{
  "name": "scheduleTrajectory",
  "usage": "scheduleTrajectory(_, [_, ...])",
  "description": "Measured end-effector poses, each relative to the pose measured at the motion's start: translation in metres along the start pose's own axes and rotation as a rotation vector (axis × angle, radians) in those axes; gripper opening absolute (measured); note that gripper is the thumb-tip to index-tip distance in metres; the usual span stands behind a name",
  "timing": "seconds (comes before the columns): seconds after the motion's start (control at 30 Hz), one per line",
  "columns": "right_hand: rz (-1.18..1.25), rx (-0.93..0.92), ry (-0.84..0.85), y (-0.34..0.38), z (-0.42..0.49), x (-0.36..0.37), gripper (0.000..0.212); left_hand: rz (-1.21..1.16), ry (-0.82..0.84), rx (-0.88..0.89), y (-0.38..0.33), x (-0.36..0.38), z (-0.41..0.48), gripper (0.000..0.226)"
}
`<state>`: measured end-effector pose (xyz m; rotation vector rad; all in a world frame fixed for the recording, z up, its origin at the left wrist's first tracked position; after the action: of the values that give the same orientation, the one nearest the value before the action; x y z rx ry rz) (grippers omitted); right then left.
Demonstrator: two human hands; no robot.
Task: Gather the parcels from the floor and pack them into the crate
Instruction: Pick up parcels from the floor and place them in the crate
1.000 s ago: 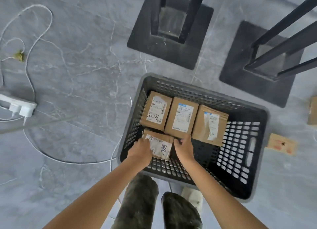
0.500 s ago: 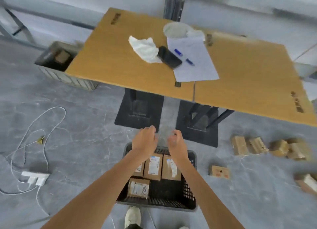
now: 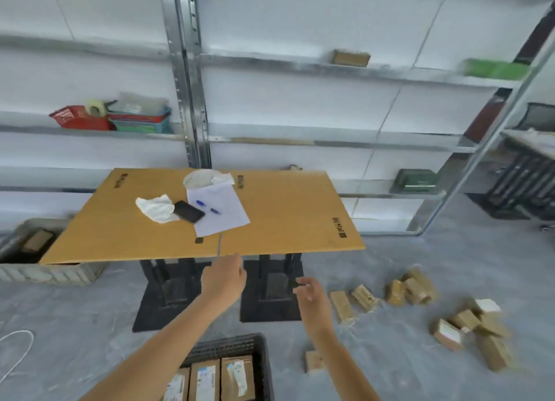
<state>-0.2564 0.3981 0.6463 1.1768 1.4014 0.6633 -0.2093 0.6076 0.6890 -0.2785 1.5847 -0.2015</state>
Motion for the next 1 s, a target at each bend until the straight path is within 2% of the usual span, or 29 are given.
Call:
scheduleTrajectory(0.23, [0.054,-0.049,-0.129,0.003,-0.059,-0.155,0.02,-0.121,-0.029,0.218,-0.172,-0.017,-0.062,0.021])
scheduleTrajectory(0.43, [0.059,-0.094,-0.36,0.016,-0.079,-0.288,0.025,-0.21,-0.114,0.428,-0.291,-0.044,-0.09,0.029])
scheduleTrajectory(0.7, [0.116,-0.072,-0.561,-0.017,-0.075,-0.403,0.023,-0.273,-0.071,0.604,-0.38,-0.032,-0.068,0.029])
scheduleTrajectory(1.0, [0.156,0.055,-0.633,-0.05,0.006,-0.456,0.025,-0.301,0.008,0.682,-0.454,0.002,0.024,0.029])
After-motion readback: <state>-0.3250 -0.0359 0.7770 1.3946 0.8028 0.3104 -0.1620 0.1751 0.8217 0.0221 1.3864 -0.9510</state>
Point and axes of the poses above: each hand's wrist, its own z-axis towards the middle knuckle, its own x-axis out of the palm, y = z × x, the point moved 8 cm from there along z, towards the middle knuckle, and after that the axes turned 1 degree about -y, right-handed, at the moved point
